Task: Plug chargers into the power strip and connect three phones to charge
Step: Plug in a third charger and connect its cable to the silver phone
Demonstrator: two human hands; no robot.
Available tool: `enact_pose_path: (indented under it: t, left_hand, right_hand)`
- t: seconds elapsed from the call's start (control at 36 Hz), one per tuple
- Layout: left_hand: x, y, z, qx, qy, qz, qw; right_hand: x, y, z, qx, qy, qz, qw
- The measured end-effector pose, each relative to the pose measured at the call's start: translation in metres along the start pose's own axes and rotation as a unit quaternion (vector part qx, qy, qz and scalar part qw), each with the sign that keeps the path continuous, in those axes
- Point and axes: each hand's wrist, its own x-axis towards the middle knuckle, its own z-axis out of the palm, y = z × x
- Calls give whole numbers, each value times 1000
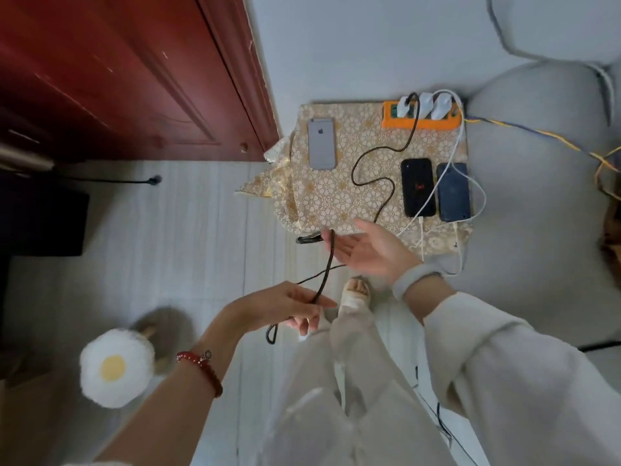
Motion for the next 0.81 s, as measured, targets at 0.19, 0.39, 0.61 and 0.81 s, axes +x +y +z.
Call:
enact_pose_path:
  t: [0.19,0.39,0.61,0.81]
  left_hand:
    - [-7,-30,-22,33,-11,-59,998]
    - [27,4,-24,-508,95,46,855]
    - [29,28,-29,-503,133,142,842]
    - [5,9,-16,-242,84,96,962]
  right_hand:
    - [-12,12,24,-214,30,-61,974]
    - [-48,34,5,-626,-100,-55,772]
    - [-37,17,-11,-581,-43,-54,811]
    - [-6,1,42,-223,-16,-116,968]
